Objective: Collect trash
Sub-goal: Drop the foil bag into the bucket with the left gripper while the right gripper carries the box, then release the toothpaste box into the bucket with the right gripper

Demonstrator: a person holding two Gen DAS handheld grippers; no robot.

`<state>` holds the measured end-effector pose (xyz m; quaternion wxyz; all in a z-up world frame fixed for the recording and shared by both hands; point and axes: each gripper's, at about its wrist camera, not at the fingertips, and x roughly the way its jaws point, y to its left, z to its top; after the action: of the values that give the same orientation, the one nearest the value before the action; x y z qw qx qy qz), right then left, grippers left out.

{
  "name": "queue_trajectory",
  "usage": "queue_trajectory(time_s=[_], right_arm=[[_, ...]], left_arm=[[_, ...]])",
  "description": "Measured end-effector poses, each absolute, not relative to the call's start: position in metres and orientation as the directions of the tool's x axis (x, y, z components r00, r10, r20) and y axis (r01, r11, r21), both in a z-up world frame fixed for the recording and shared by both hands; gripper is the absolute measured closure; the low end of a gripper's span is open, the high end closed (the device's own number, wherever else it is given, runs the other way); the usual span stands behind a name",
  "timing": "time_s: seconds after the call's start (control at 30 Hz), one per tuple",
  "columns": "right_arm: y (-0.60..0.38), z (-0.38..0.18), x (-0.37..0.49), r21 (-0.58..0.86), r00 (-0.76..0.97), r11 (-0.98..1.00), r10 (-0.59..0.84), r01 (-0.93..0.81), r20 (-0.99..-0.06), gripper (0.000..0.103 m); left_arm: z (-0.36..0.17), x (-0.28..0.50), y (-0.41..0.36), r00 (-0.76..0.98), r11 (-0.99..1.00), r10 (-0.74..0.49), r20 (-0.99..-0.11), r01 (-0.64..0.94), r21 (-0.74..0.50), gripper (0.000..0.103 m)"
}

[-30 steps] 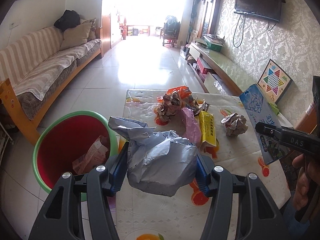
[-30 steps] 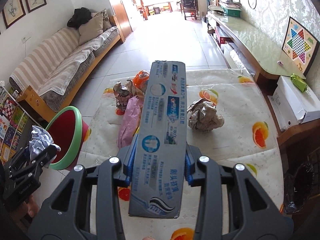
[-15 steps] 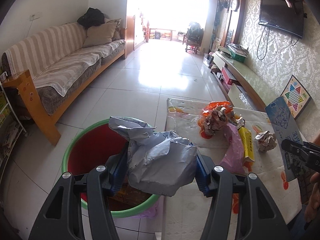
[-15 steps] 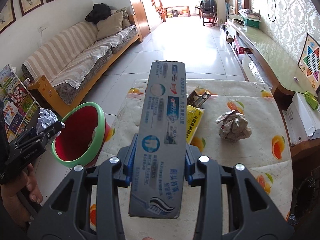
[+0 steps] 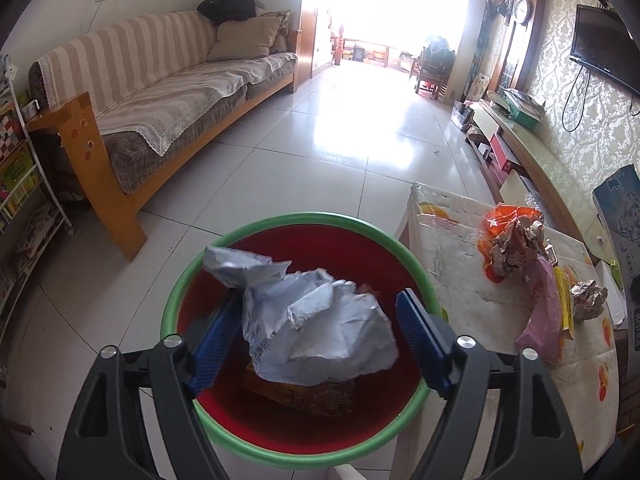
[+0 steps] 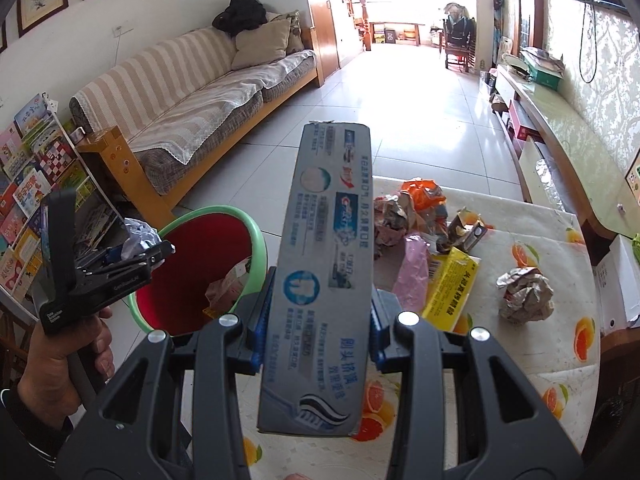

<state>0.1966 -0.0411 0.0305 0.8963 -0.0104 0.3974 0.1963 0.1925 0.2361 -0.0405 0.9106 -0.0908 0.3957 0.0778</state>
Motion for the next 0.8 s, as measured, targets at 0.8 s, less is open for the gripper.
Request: queue_trajectory(time_s=[0.8], right_arm=[[0.131, -0.012, 0.226, 0.139, 0.426, 0.753, 0.503, -0.643, -0.752, 0.066]], left_arm=[[-0.027, 0.106, 0.311, 0.709, 0.918, 0.201, -0.675, -0.377, -0.121, 0.01]])
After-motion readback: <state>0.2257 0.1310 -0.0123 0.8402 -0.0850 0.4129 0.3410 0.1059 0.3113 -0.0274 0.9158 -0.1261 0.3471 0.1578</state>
